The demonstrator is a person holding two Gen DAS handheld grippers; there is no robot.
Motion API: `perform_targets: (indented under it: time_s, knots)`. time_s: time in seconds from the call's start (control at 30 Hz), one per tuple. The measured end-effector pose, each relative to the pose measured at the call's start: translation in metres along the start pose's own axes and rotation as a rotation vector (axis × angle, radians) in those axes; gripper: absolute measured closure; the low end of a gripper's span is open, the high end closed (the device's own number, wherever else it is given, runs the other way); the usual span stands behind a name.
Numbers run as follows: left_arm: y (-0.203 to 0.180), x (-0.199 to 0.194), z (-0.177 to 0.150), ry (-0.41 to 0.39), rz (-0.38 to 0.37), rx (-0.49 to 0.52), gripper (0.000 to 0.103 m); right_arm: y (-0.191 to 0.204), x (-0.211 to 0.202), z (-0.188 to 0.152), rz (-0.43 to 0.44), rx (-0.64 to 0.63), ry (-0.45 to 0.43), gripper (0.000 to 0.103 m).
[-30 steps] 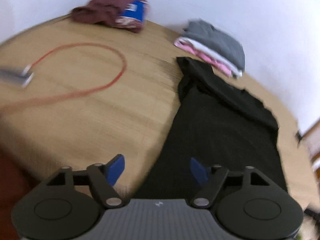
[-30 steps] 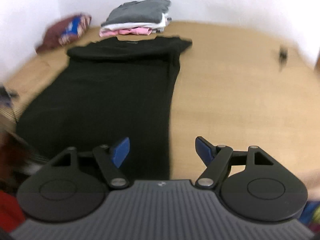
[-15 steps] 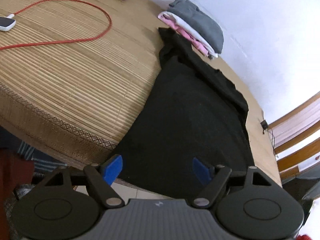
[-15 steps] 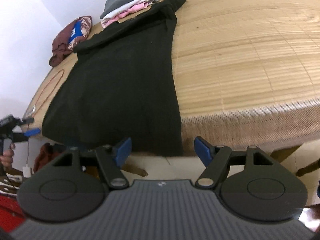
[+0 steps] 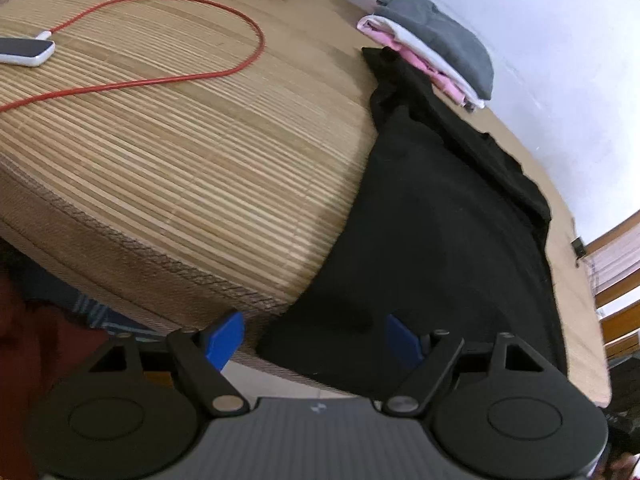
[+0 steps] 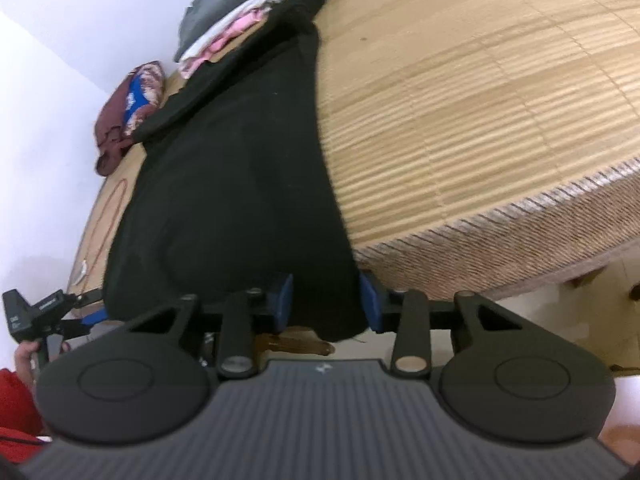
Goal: Fold clothes
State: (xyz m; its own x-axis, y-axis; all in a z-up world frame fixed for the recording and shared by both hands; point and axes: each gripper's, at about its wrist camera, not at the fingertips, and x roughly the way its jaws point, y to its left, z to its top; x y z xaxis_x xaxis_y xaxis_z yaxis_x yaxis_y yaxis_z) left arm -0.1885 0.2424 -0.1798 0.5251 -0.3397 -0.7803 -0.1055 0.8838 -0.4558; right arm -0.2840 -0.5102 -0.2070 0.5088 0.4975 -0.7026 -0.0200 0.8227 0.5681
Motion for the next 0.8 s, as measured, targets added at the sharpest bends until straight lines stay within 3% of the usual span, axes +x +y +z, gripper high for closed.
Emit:
perform_targets:
  time_s: [0.2,0.23,0.27,0.3,0.33,0.37,0.57,0.8]
  knots:
    - [0.011,0.012,0.005,0.056,-0.041,-0.055,0.026,0.001,0.006,0.001,0.014,0.01,0.008,0.063]
    - [0.013,0.014,0.006,0.074,-0.061,-0.072,0.036,0.002,0.007,0.001,0.02,0.006,0.012,0.067]
    - [0.016,0.016,0.006,0.098,-0.083,-0.084,0.052,0.004,0.008,0.001,0.018,-0.003,0.018,0.083]
    - [0.019,0.016,0.006,0.11,-0.11,-0.093,0.06,0.005,0.01,0.002,0.009,-0.015,0.023,0.089]
    - [0.022,0.015,0.005,0.122,-0.138,-0.101,0.082,0.005,0.01,0.001,0.01,-0.021,0.025,0.092]
    - [0.023,0.014,0.005,0.13,-0.163,-0.108,0.091,0.005,0.01,0.001,0.028,-0.015,0.027,0.094]
    - [0.006,-0.001,0.006,0.113,-0.173,-0.059,0.093,0.004,0.0,-0.002,0.058,0.019,0.015,0.095]
    - [-0.003,-0.036,-0.003,0.047,-0.226,-0.172,0.094,0.004,-0.038,-0.008,0.156,0.106,-0.047,0.095]
